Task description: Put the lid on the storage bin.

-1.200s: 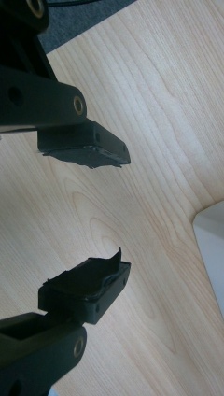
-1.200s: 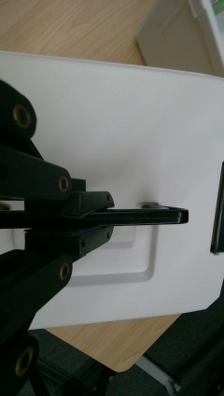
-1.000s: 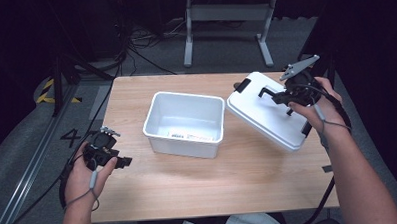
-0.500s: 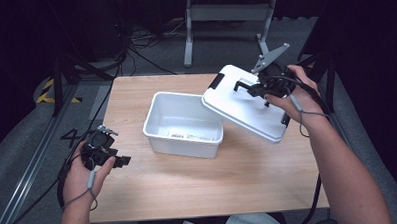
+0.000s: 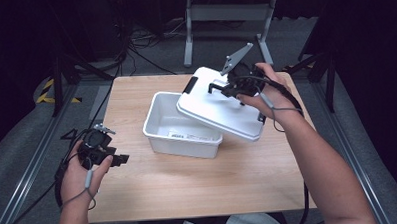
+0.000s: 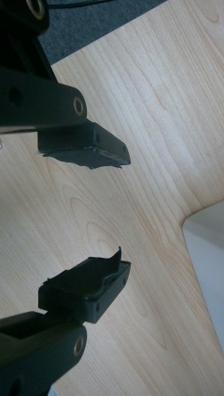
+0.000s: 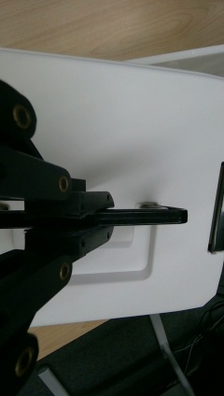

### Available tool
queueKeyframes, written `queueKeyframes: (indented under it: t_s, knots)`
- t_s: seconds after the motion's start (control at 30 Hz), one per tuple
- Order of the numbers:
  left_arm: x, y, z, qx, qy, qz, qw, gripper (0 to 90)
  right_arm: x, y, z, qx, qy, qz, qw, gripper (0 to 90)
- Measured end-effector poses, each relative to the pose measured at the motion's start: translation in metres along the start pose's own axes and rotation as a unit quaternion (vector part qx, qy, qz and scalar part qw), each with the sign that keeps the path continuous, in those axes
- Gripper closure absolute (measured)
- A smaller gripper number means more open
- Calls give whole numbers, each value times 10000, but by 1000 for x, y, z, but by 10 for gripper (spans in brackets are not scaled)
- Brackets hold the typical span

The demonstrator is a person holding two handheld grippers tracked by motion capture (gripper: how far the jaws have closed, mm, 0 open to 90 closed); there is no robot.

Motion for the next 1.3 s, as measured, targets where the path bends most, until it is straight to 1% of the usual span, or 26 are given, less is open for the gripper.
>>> queueKeyframes:
  t_s: [0.07,0.2,0.27,0.3,0.5,0.6,0.67,0.7,0.87,1.0,1.07,1.1,1.17,1.2,1.3]
  knots:
    - [0,0,0,-8,-13,7,10000,433,-1,3,-2,13,27,5,10000,849]
    - [-1,0,1,3,-26,30,10000,431,-8,17,-11,41,112,132,9998,849]
    - [-2,0,1,42,-18,30,10000,431,-10,23,-15,64,109,157,9998,849]
    - [-2,0,2,28,-39,35,10000,431,-11,26,-17,61,129,211,9997,849]
    - [-3,0,2,39,-44,35,10000,429,-21,47,-32,136,300,412,9986,849]
    - [-3,0,2,38,-59,48,10000,428,-23,51,-37,162,342,446,9983,849]
    - [-4,-1,3,37,-60,56,10000,427,-25,57,-43,172,418,525,9976,849]
    - [-5,-1,3,49,-60,46,10000,427,-27,59,-46,178,448,522,9975,849]
    - [-6,-1,5,81,-71,89,9999,427,-33,68,-59,139,569,672,9960,849]
    - [-7,-2,5,69,-80,95,9999,427,-36,71,-66,117,631,691,9955,849]
    - [-8,-2,5,73,-76,81,9999,427,-38,73,-73,71,665,823,9944,849]
    - [-8,-2,5,89,-68,101,9999,427,-39,73,-76,60,668,784,9947,849]
    - [-9,-2,6,108,-81,121,9998,427,-39,73,-79,30,688,836,9941,849]
    - [-9,-2,6,120,-70,117,9998,427,-40,73,-81,-2,678,788,9946,849]
    - [-9,-2,6,103,-92,115,9998,427,-40,73,-84,6,714,816,9941,848]
Point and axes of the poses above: each handheld gripper's, and its own axes: z roughly backward along the jaws, y roughly out of its top, x roughly to its right, the point moved 8 cm from there along -z, roughly forward along the jaws, and after that the axes turned 7 degrees about z, right-handed, at the moved point
